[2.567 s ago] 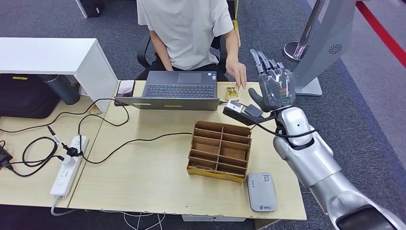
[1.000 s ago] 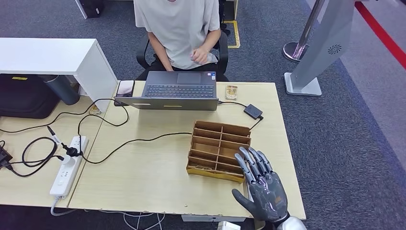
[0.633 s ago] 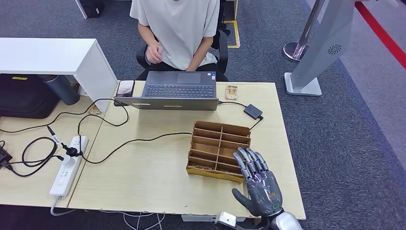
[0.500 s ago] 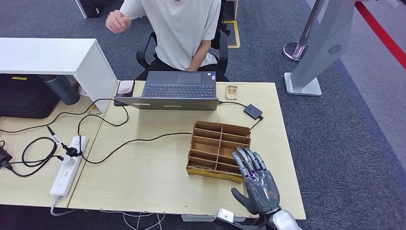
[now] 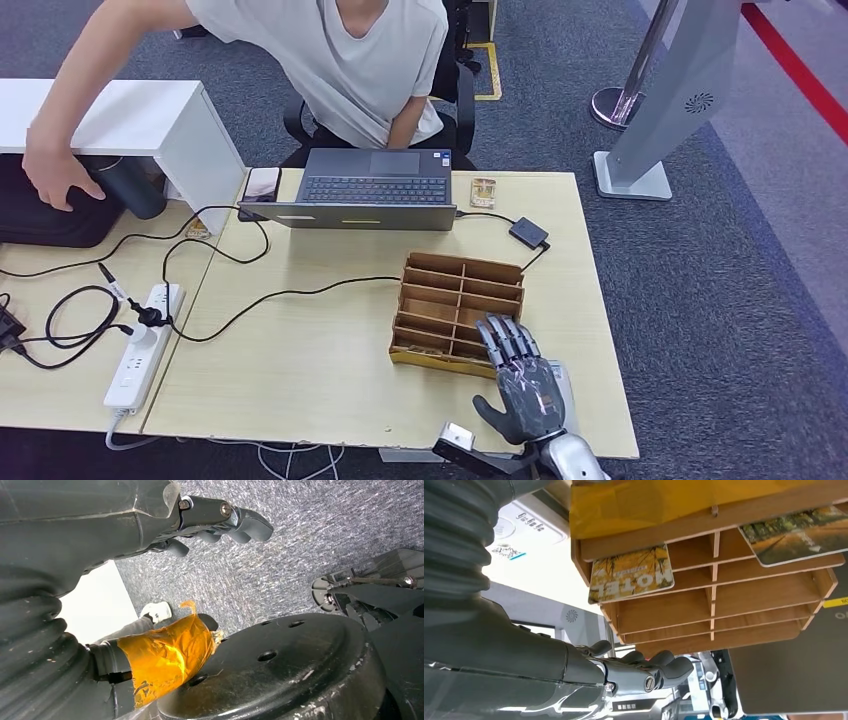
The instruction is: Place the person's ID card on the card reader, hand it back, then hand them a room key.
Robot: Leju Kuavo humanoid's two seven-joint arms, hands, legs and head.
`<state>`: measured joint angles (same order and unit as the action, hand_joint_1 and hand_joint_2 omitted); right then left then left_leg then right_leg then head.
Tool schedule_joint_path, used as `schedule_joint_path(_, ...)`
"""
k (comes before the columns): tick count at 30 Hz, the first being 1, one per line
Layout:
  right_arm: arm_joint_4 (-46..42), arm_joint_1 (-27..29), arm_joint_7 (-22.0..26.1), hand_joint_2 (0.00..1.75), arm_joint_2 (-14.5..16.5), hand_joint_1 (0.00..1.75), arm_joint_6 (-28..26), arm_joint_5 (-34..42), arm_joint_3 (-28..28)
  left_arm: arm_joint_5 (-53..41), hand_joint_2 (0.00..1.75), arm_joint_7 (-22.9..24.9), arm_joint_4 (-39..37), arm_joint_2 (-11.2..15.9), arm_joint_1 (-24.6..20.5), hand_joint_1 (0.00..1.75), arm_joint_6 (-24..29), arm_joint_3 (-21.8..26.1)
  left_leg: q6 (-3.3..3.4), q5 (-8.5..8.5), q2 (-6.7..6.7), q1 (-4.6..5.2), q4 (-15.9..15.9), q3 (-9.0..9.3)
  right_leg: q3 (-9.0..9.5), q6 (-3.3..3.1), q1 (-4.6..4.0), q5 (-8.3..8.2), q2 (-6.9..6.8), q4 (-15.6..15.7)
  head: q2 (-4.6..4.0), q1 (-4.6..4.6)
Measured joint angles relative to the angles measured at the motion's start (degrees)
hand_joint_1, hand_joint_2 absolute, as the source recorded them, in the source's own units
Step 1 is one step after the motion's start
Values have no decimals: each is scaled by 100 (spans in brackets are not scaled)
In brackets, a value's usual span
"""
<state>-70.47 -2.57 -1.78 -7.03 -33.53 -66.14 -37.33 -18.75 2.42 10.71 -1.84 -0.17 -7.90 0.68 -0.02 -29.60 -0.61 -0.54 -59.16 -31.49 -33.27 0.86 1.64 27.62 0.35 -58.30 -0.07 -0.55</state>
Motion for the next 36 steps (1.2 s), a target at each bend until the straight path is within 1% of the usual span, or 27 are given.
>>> schedule_joint_path(11,138,-56,17,175,73,0,-4,55,0,-19,175,8,0,2,0,0,-1,0,0,0,0,0,0,0,0,0,0,0,0,0,0,1)
schedule_joint_path(22,72,-210,-7,175,74,0,11,127,1,-44,175,25,0,7,0,0,-10,0,0,0,0,0,0,1,0,0,0,0,0,0,0,0)
schedule_joint_path(36,-1,-227,-68,175,74,0,58,139,2,-62,175,25,0,13,0,0,-15,7,0,0,0,0,0,2,0,0,0,0,1,0,0,0)
